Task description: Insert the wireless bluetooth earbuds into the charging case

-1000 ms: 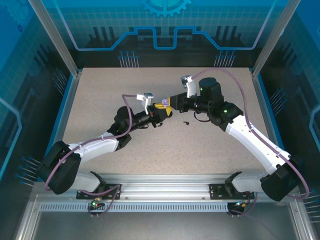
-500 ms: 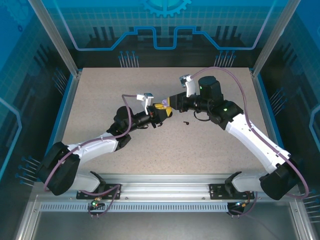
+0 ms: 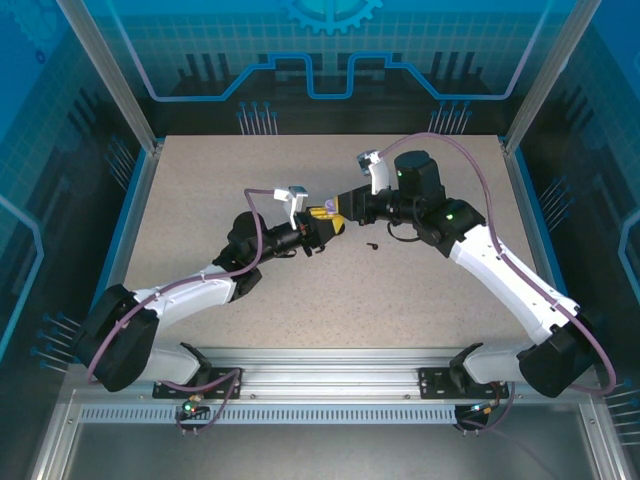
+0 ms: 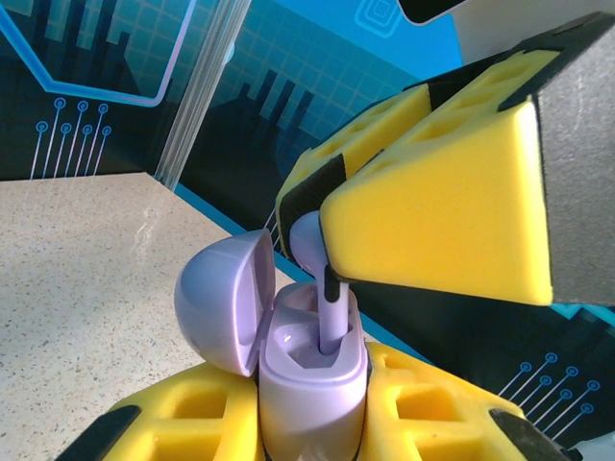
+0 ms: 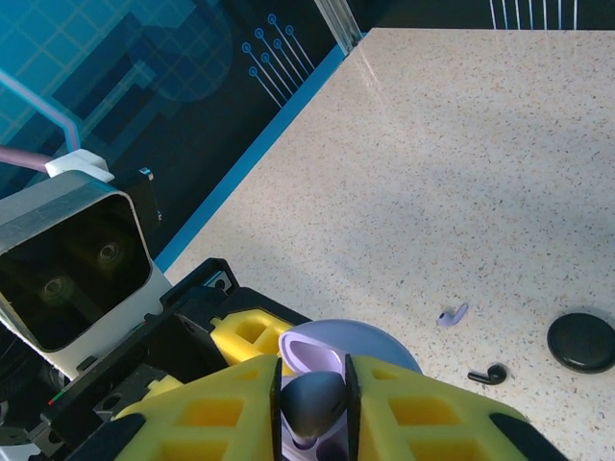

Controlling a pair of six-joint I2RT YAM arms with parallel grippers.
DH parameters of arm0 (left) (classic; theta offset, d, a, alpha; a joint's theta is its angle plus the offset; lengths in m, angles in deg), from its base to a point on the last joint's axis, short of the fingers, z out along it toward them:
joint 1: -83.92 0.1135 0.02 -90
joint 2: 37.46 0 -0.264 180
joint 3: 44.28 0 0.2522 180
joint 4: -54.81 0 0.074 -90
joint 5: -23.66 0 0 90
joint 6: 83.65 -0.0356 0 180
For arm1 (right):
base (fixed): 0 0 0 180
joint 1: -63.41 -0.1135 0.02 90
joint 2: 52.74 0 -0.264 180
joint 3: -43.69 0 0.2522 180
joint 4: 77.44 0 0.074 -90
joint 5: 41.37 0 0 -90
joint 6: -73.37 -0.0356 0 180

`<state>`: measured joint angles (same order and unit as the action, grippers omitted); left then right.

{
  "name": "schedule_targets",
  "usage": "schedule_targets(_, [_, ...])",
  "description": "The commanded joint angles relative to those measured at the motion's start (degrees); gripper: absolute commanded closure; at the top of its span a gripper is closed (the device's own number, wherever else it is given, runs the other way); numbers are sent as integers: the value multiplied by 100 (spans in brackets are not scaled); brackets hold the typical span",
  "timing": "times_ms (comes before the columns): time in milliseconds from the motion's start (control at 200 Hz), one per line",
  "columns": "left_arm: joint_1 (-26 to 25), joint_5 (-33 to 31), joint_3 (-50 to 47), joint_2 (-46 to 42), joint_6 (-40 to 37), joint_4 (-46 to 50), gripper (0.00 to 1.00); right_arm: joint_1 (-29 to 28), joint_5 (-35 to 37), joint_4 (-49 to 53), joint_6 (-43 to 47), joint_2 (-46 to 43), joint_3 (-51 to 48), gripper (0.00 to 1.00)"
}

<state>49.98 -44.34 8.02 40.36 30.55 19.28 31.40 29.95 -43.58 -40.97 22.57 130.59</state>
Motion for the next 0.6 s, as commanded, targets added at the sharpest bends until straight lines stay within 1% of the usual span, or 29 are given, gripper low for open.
schedule_targets(0, [-26, 93, 215, -176, -124, -110, 86, -127, -180, 185, 140, 6, 181, 75])
schedule_targets(220, [-27, 83, 223, -175, -143, -95, 86, -138, -171, 231, 183, -16, 191, 74])
schedule_targets(390, [-27, 109, 232, -180, -153, -73, 86, -134, -144, 293, 223, -40, 209, 68])
schedule_targets(535, [-28, 128, 259, -180, -159, -35, 86, -130, -119, 329, 250, -65, 227, 67])
schedule_targets(595, [-29, 138, 258, -180, -174, -29, 86, -134, -94, 354, 257, -72, 228, 64])
